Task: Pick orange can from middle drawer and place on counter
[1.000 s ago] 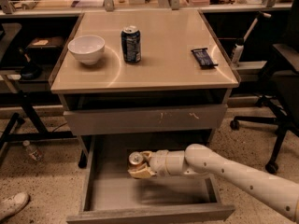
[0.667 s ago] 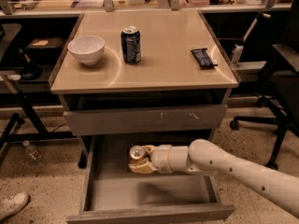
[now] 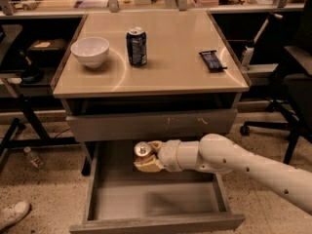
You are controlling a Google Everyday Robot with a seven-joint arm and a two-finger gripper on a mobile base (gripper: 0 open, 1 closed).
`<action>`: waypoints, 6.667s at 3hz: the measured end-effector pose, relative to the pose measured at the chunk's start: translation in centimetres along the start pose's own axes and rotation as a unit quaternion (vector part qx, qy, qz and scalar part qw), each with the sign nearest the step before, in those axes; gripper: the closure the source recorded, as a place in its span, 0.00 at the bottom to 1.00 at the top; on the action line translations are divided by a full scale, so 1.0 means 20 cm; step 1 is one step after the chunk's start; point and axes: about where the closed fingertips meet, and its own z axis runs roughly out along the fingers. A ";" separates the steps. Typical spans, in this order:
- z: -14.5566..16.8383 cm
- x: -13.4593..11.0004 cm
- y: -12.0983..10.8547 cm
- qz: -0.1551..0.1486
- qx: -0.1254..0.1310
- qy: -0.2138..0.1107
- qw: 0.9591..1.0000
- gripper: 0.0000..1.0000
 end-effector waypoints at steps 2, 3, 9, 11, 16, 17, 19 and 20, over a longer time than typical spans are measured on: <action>-0.11 -0.20 -0.01 -0.012 0.009 -0.001 1.000 1.00; -0.28 -0.41 -0.04 -0.016 0.035 0.000 0.999 1.00; -0.83 -1.05 -0.43 -0.053 0.102 0.006 0.993 1.00; -1.00 -1.22 -0.71 -0.060 0.129 0.009 0.990 1.00; -0.71 -1.15 -1.19 0.028 0.019 -0.052 0.998 1.00; -0.69 -1.11 -1.22 0.040 0.014 -0.051 0.998 1.00; -0.69 -1.11 -1.22 0.040 0.014 -0.051 0.998 0.57; -0.69 -1.11 -1.22 0.040 0.014 -0.051 0.998 0.34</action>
Offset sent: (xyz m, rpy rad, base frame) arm 0.0026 -0.0107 0.1239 -0.0233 -0.0789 -0.0265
